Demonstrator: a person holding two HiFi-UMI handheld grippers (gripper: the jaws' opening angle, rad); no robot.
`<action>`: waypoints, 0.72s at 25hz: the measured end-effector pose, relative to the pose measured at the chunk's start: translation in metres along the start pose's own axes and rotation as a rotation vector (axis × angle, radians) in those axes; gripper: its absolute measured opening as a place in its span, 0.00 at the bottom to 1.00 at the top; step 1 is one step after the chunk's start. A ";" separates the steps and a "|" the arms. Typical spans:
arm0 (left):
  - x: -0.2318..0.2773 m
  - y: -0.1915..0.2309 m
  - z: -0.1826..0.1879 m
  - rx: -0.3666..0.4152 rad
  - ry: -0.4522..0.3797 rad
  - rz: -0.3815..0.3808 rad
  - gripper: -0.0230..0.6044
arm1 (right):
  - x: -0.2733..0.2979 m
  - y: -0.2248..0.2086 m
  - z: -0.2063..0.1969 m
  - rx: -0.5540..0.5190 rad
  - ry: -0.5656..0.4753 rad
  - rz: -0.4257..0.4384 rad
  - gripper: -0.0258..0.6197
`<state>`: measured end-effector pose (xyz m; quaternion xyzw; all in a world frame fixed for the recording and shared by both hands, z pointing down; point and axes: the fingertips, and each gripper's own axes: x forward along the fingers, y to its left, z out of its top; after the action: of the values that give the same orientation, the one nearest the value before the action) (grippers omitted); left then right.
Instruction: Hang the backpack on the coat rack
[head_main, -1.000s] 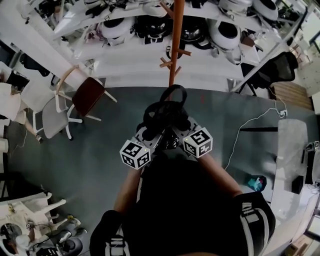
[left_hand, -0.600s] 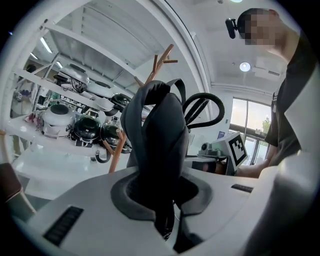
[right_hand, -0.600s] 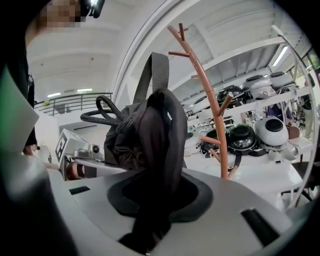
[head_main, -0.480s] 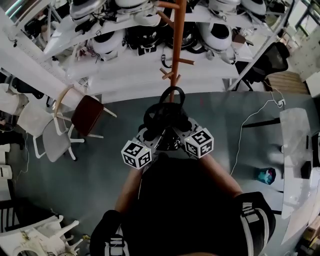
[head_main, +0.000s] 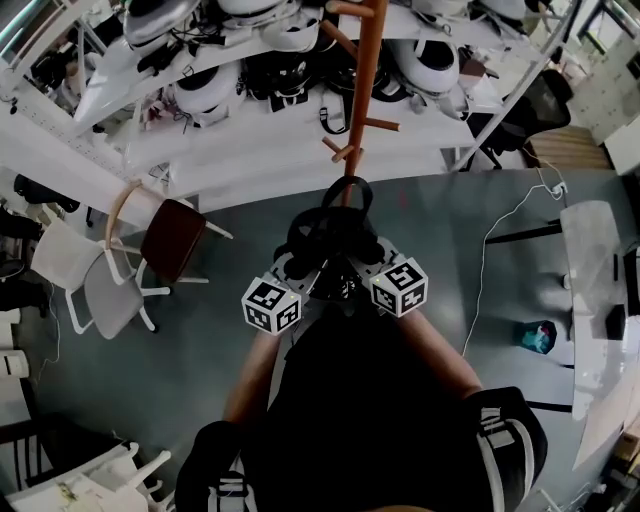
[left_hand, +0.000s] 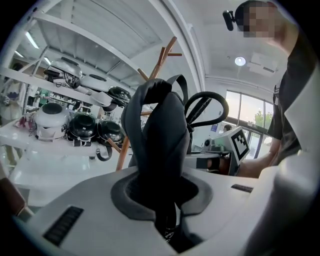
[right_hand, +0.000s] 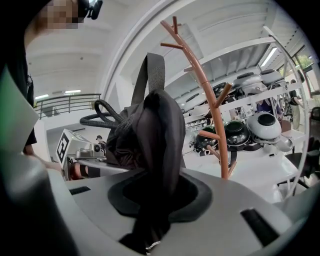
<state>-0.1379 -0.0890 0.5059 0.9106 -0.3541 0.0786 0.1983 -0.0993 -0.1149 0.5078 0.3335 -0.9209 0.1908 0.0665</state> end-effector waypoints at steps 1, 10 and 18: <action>0.000 0.004 0.000 0.009 0.008 0.003 0.16 | 0.004 -0.001 -0.001 0.005 -0.002 0.001 0.20; 0.011 0.025 -0.007 -0.017 0.010 0.014 0.16 | 0.022 -0.014 -0.007 0.005 0.025 0.028 0.20; 0.034 0.047 -0.010 -0.091 0.006 -0.014 0.16 | 0.040 -0.039 -0.009 0.009 0.073 0.028 0.20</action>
<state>-0.1446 -0.1374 0.5392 0.9028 -0.3503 0.0638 0.2413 -0.1052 -0.1626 0.5378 0.3138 -0.9214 0.2080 0.0961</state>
